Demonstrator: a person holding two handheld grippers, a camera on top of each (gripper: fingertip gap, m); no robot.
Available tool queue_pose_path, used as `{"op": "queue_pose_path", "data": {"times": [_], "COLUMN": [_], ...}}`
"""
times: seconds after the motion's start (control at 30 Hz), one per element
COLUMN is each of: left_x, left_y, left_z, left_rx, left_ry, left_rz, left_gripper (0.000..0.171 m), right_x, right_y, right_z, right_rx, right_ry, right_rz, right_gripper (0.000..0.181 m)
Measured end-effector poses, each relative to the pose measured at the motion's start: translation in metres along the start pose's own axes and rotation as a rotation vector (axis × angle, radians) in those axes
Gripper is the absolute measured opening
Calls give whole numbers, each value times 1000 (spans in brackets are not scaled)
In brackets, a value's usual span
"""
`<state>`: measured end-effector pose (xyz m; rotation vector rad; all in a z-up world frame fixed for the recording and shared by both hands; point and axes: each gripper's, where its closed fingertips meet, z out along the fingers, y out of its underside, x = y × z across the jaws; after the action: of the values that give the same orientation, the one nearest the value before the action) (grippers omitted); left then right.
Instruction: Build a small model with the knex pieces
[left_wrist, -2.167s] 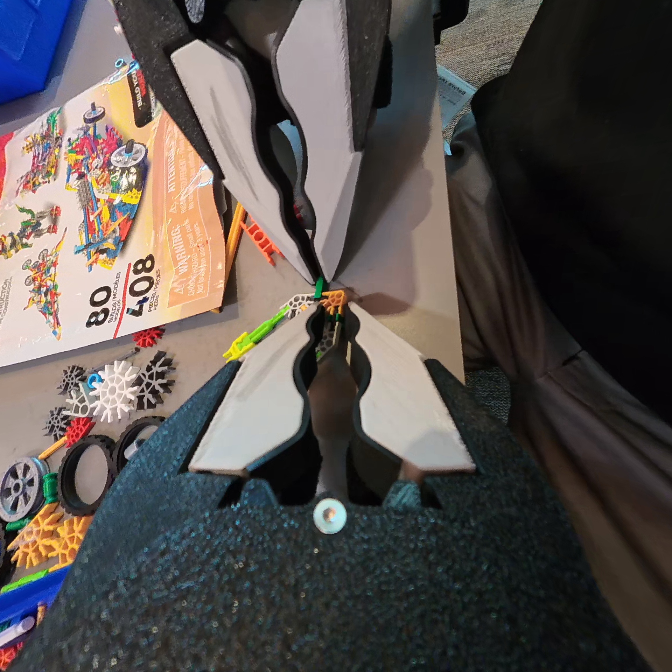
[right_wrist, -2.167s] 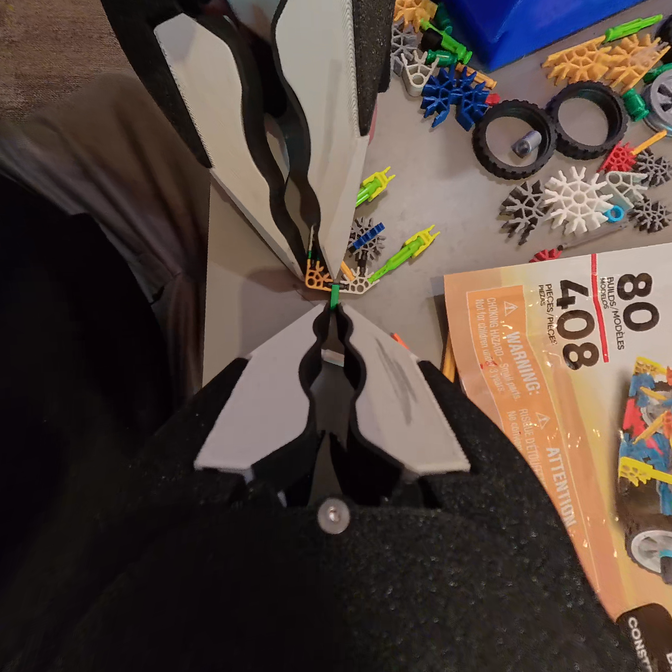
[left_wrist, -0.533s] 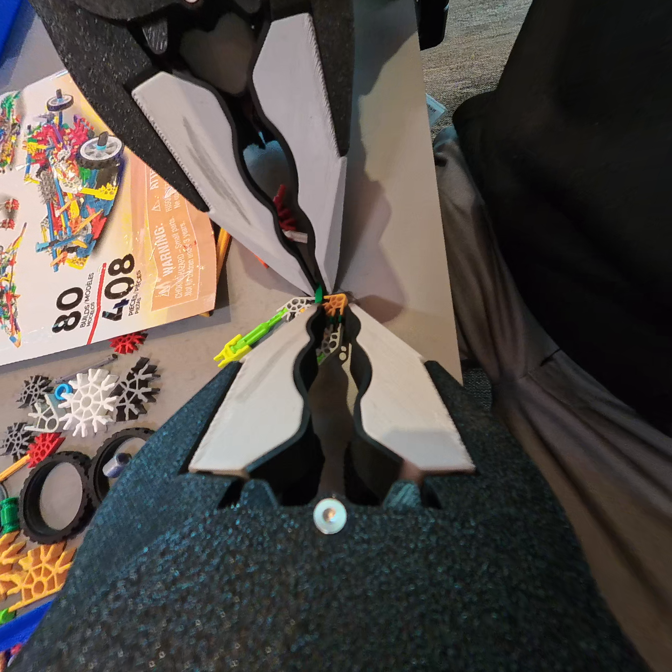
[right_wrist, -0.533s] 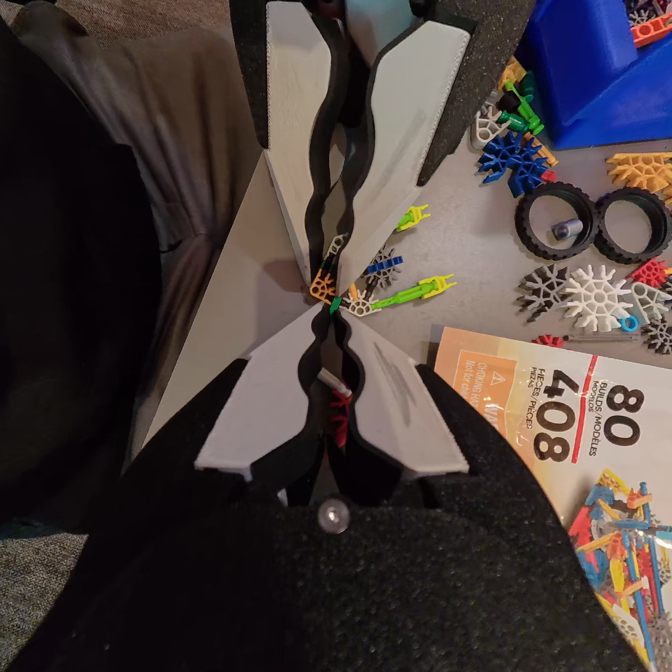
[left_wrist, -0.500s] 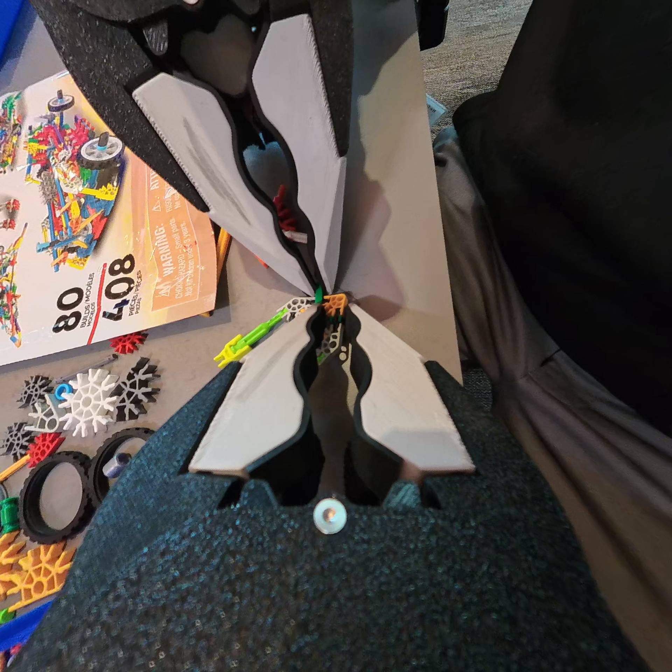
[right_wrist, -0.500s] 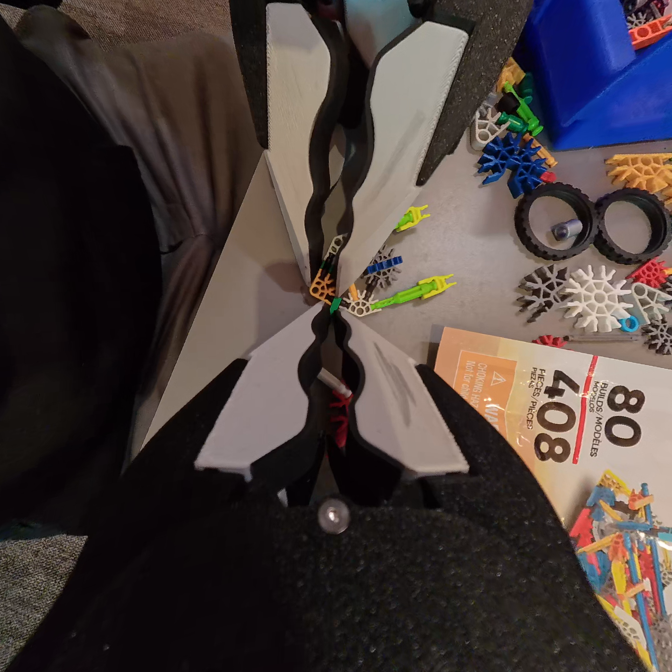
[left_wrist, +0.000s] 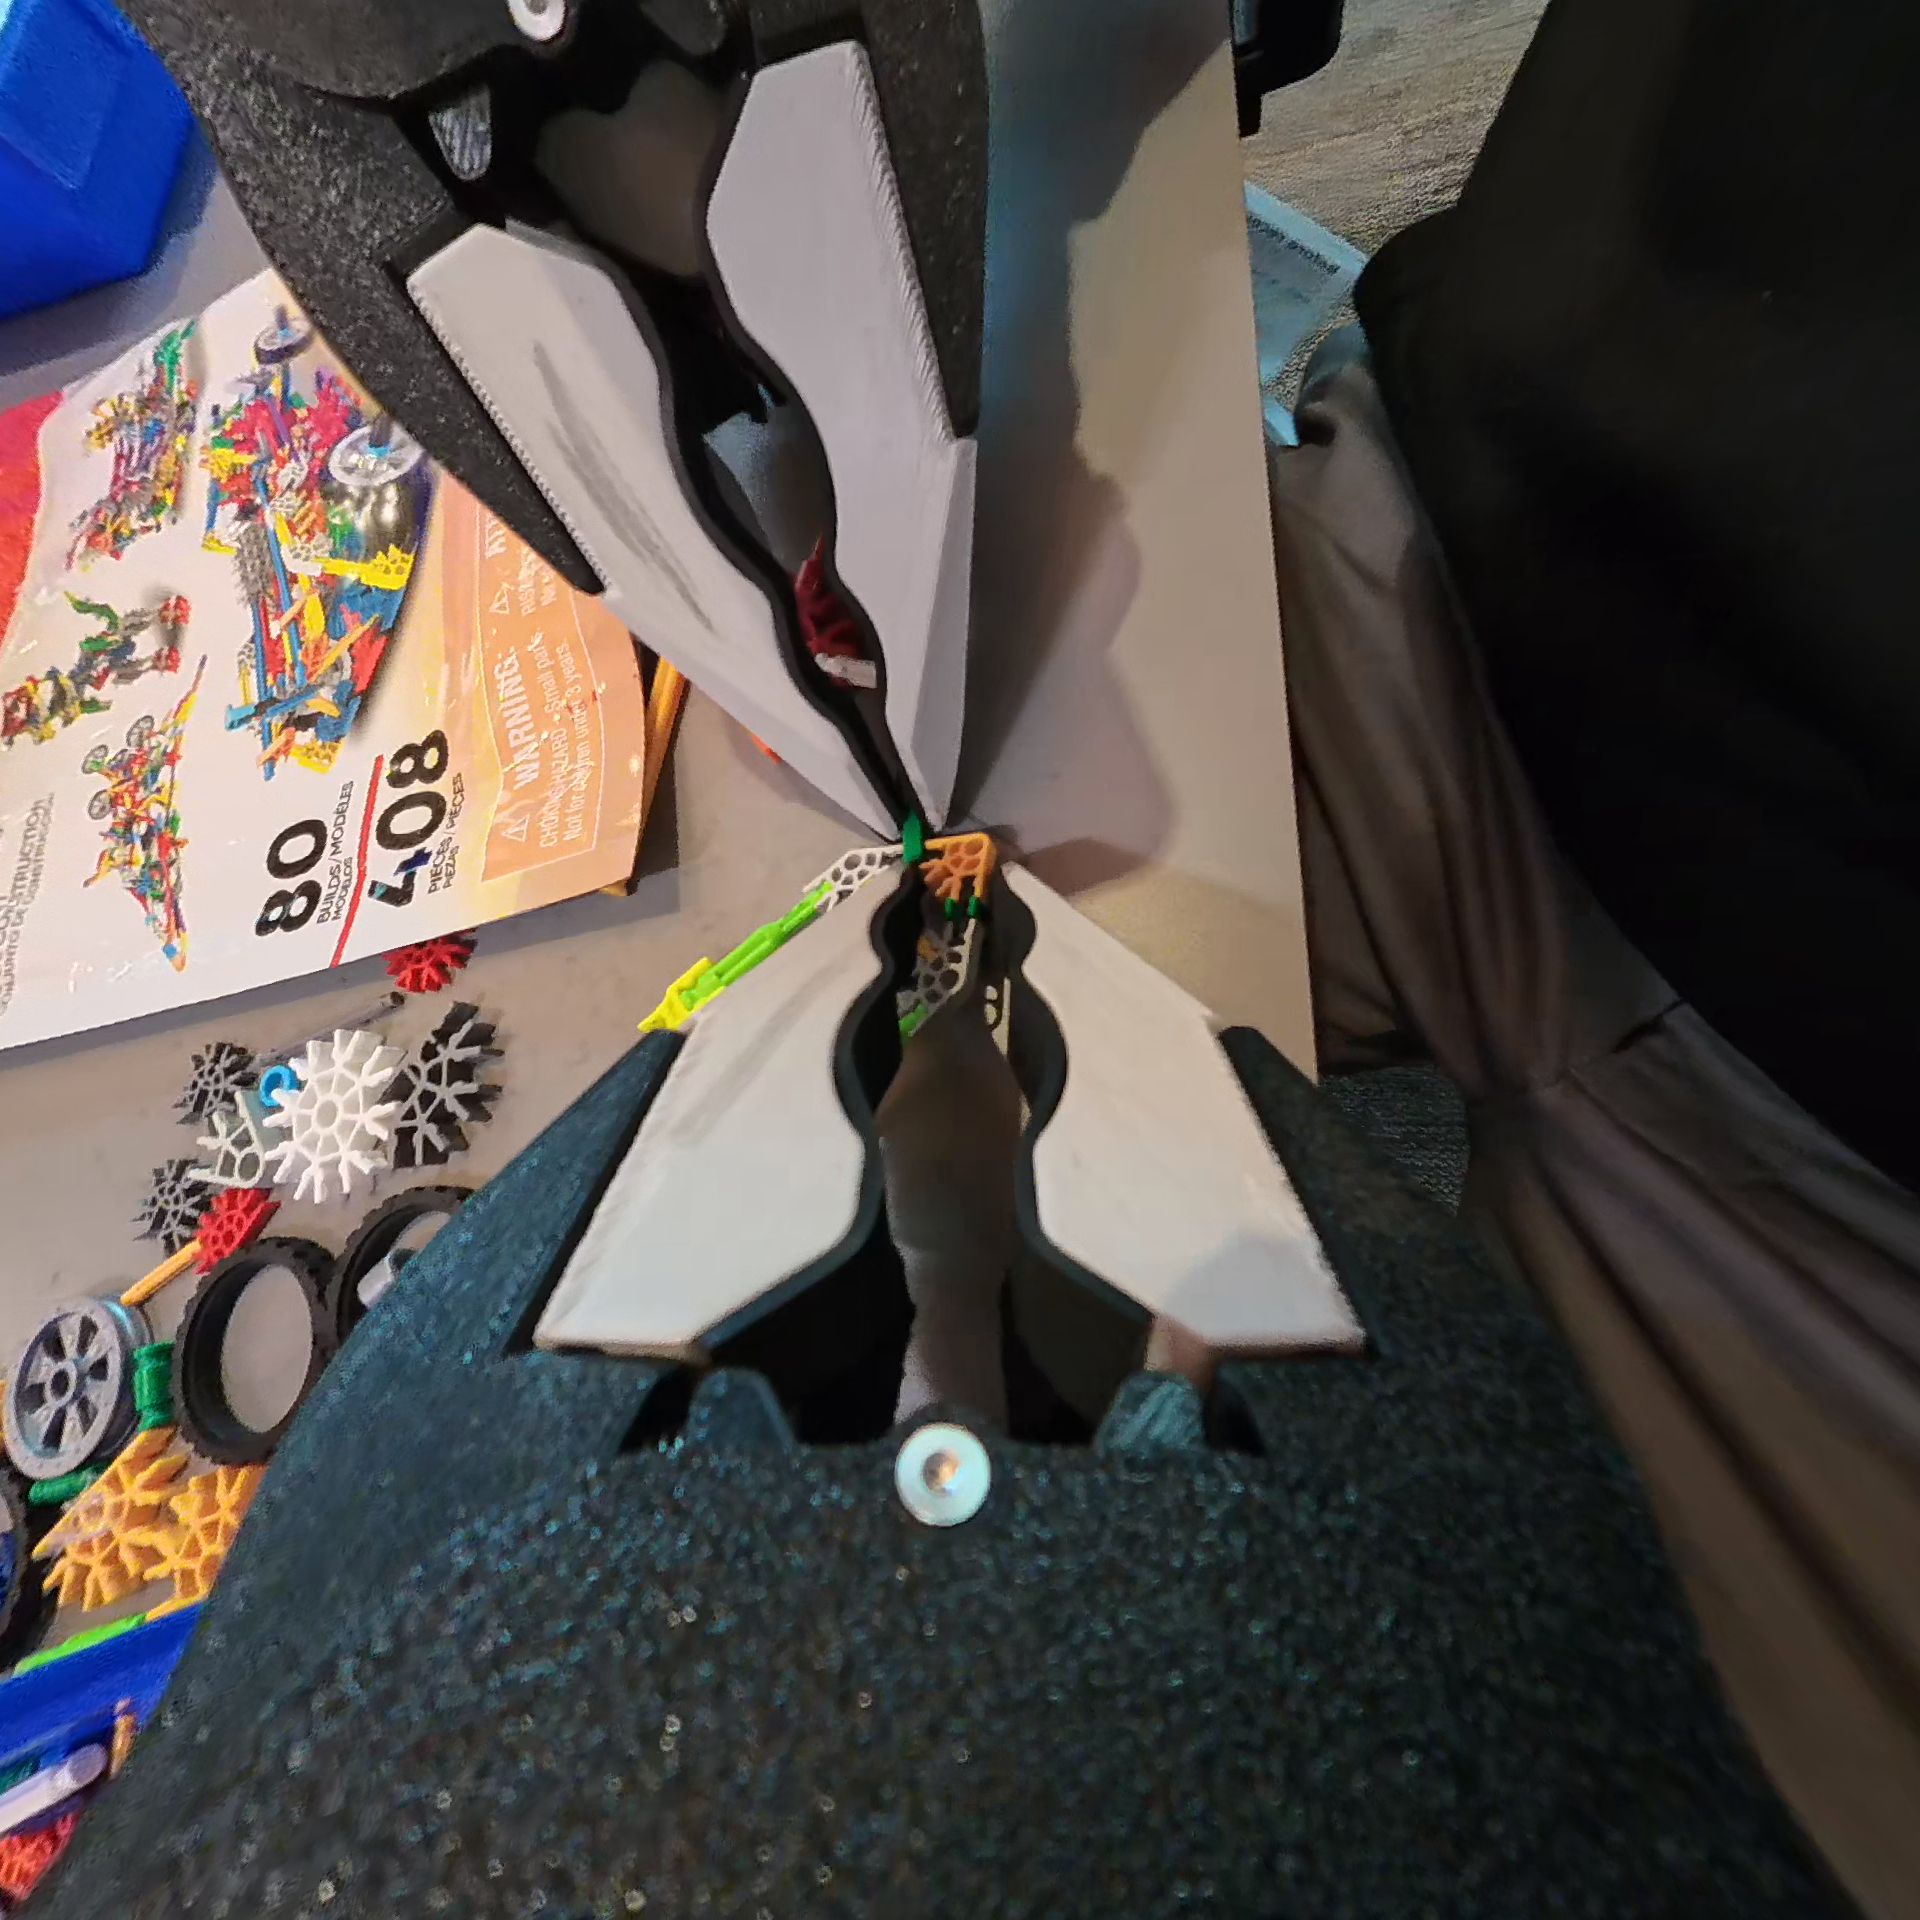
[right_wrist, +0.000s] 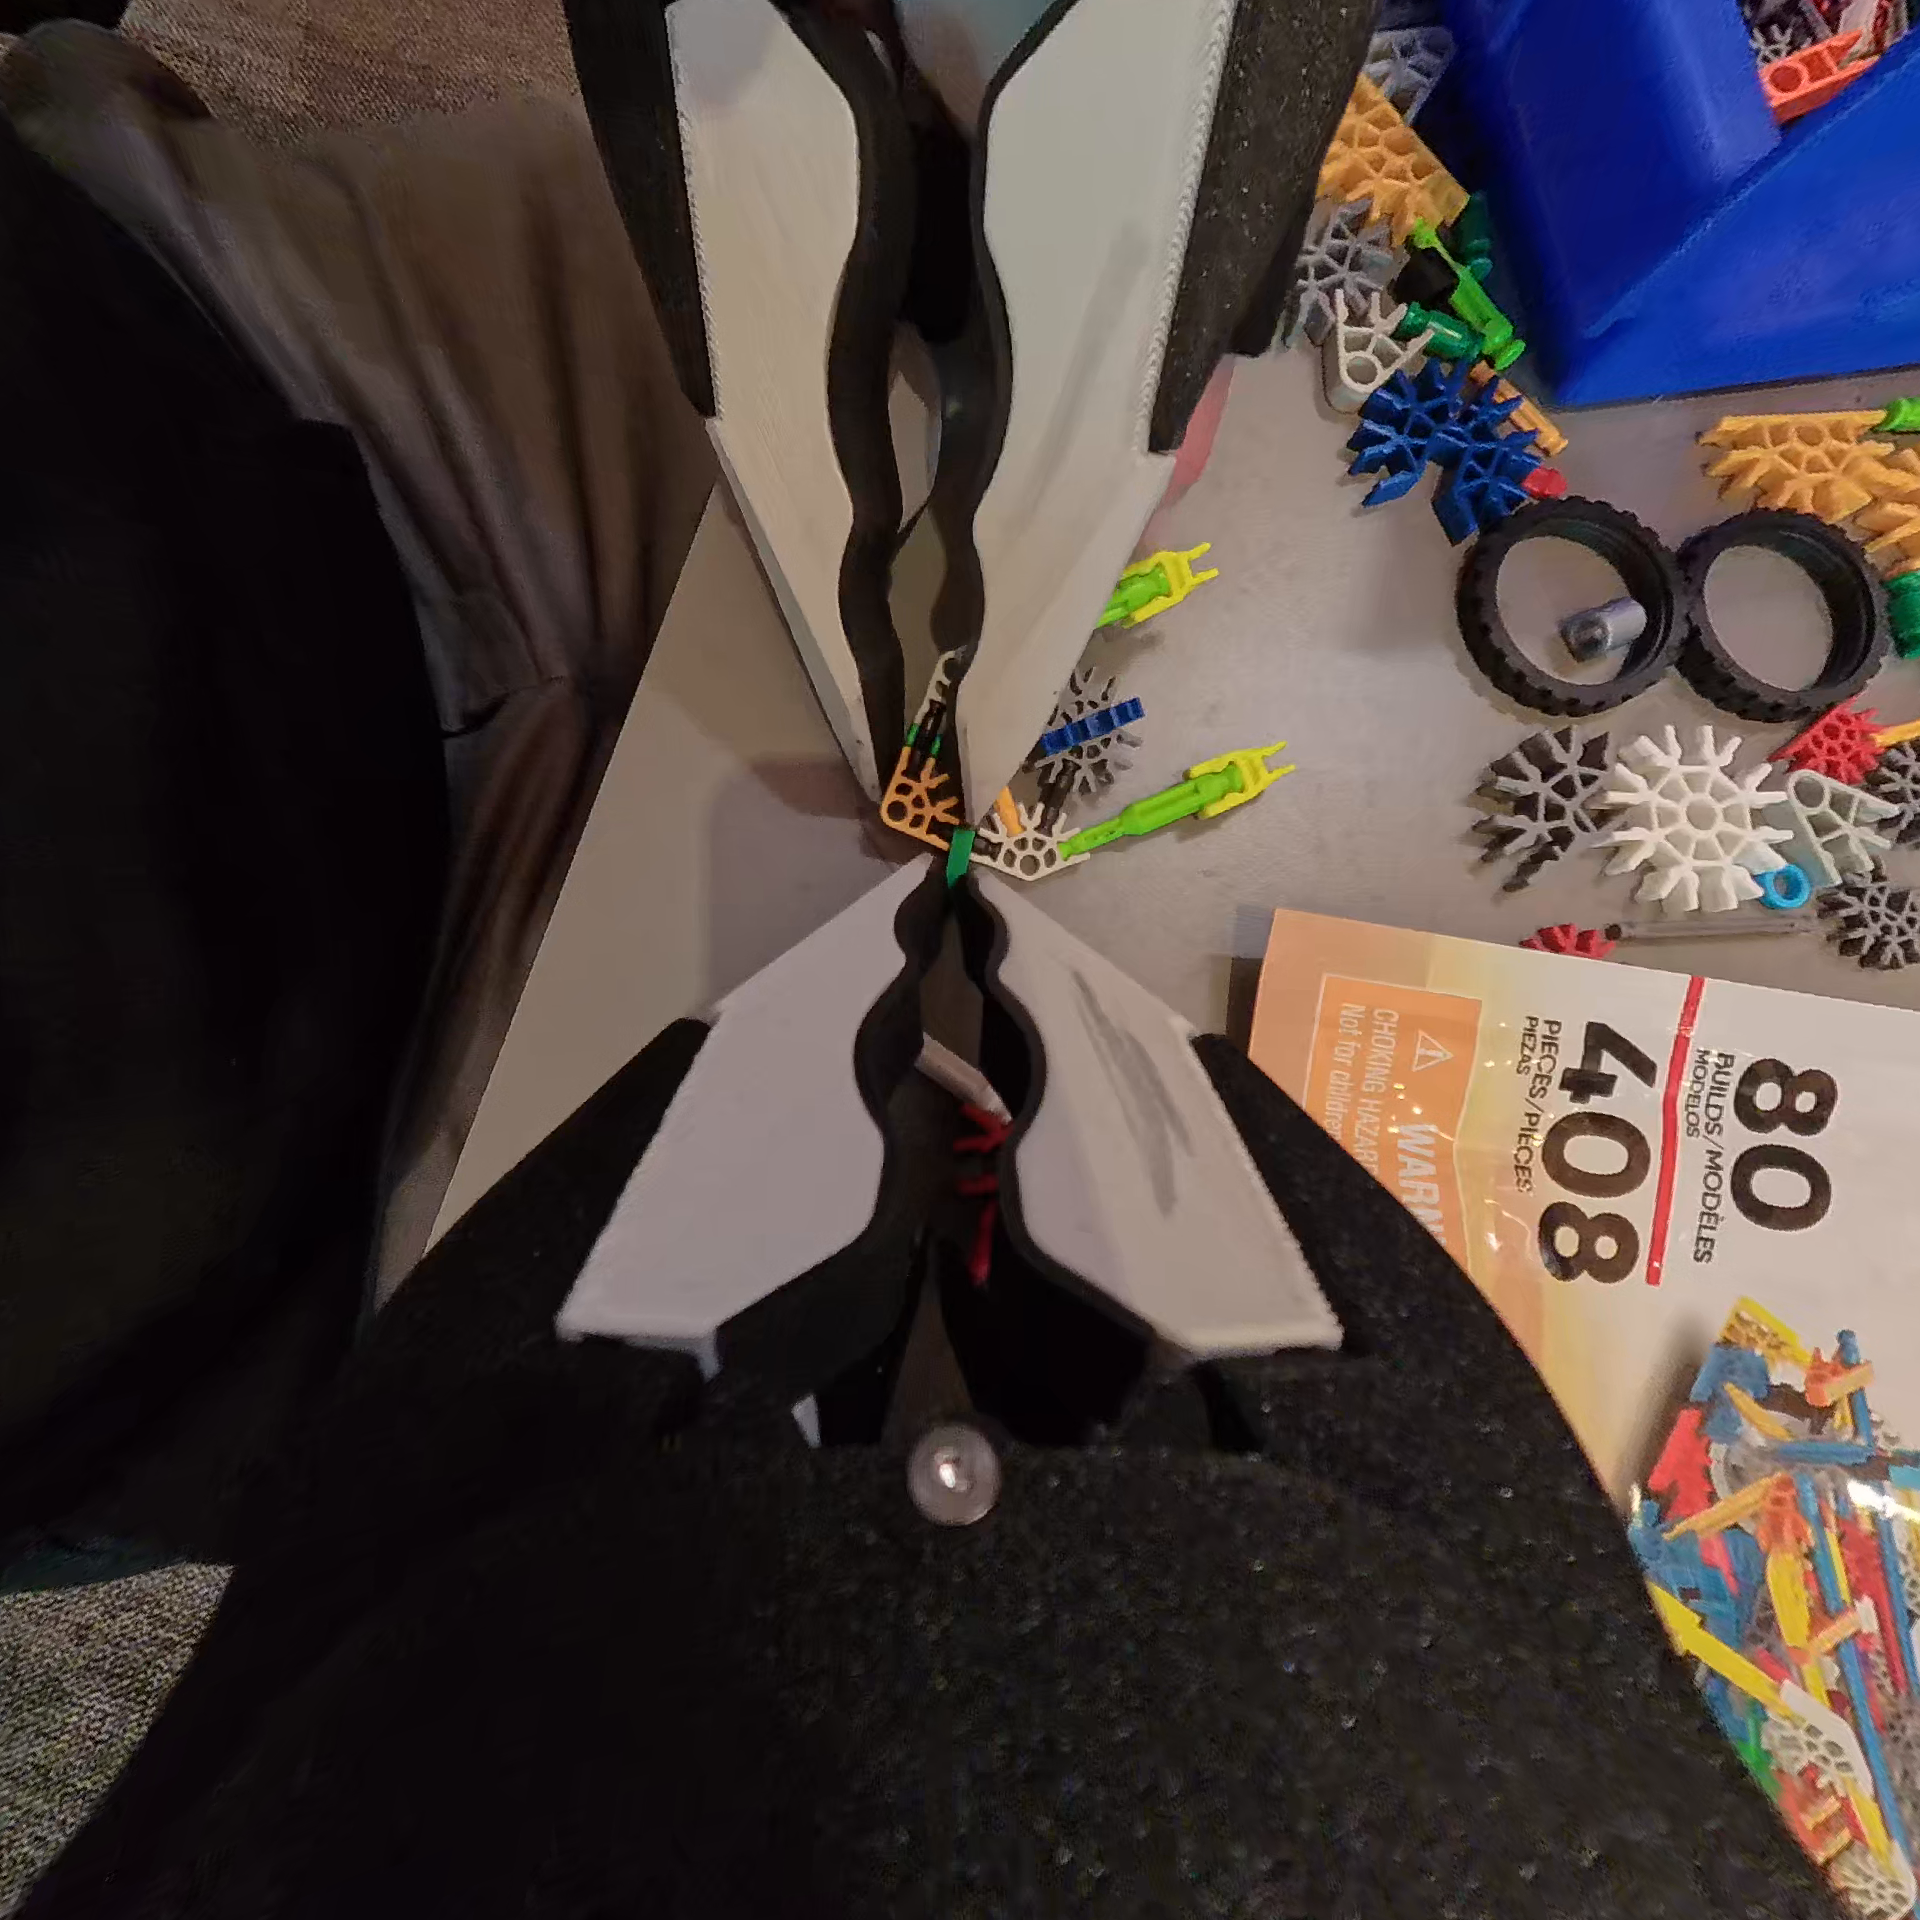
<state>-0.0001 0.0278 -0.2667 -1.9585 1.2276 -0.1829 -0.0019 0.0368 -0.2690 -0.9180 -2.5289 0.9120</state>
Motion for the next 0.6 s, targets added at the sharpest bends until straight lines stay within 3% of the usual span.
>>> {"op": "queue_pose_path", "data": {"times": [0.17, 0.23, 0.6], "left_x": [-1, -6, -23], "left_y": [-1, -2, 6], "left_z": [-1, -3, -24], "left_rx": [-2, 9, -57], "left_ry": [-43, -77, -120], "left_rz": [4, -8, -114], "left_gripper": [13, 27, 51], "right_x": [0, 0, 0], "right_y": [0, 0, 0], "right_z": [0, 0, 0], "right_rx": [6, 2, 2], "right_ry": [3, 5, 7], "right_rz": [14, 11, 11], "right_gripper": [0, 0, 0]}}
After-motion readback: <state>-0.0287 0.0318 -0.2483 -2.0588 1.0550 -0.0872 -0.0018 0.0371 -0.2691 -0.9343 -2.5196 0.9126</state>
